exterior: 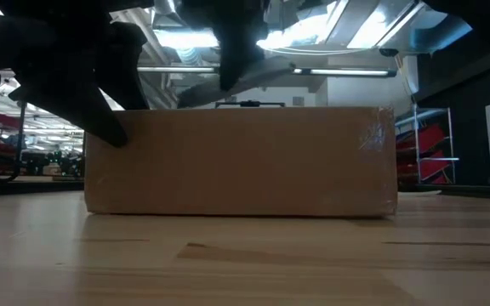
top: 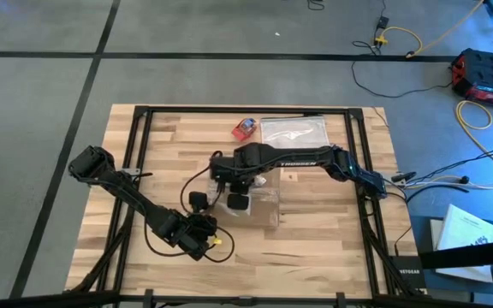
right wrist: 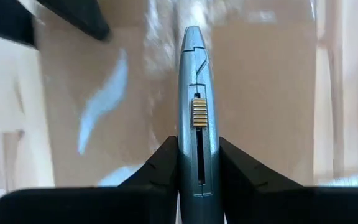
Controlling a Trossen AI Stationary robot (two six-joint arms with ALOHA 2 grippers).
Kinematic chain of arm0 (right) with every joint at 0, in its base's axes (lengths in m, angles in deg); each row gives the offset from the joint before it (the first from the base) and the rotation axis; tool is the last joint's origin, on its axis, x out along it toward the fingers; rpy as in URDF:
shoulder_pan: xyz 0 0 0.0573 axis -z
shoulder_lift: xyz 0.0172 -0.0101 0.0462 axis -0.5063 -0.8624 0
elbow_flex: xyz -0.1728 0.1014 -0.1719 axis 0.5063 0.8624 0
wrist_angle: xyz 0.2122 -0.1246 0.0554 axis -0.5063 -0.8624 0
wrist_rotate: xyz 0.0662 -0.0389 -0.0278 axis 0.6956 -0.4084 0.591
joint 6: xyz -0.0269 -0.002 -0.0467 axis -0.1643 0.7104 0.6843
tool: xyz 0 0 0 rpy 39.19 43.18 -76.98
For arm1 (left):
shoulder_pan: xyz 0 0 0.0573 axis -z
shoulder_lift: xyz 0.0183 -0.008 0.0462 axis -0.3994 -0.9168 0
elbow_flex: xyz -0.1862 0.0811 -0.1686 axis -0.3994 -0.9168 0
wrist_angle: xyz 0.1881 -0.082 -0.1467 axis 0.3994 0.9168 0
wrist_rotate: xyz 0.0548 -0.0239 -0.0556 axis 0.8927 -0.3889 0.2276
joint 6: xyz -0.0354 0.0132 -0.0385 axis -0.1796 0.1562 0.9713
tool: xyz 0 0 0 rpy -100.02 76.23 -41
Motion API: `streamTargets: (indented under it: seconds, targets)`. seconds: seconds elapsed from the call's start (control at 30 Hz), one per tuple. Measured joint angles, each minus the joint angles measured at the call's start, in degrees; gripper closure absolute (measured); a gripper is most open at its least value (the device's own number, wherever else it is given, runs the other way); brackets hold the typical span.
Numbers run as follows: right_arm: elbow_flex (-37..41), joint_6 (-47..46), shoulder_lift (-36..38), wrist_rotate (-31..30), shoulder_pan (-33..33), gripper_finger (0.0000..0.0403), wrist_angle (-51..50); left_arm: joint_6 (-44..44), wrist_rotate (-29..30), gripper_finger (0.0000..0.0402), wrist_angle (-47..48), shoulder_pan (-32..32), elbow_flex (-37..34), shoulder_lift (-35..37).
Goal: Unpack boxes
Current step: Open the box using the silver cutter
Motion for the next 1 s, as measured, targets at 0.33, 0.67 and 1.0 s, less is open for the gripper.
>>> streamTargets:
  seconds: [0.33, 0.67, 1.0]
  targets:
    - [0.01, -3.50, 0.02, 0.99, -0.30, 0.0340, 4.40, 0.11, -0.07, 0.0122, -0.07, 0.00, -0.02, -0.04]
    - [0.01, -4.94, 0.00, 2.36, -0.25, 0.0340, 6.42, 0.11, -0.16, 0.0122, -0.23, 0.00, -0.07, -0.04]
    - [0.08, -4.53, -1.04, 3.93, 0.17, 0.0340, 5.69, 0.12, -0.22, 0.0122, -0.26, 0.00, -0.07, -0.04]
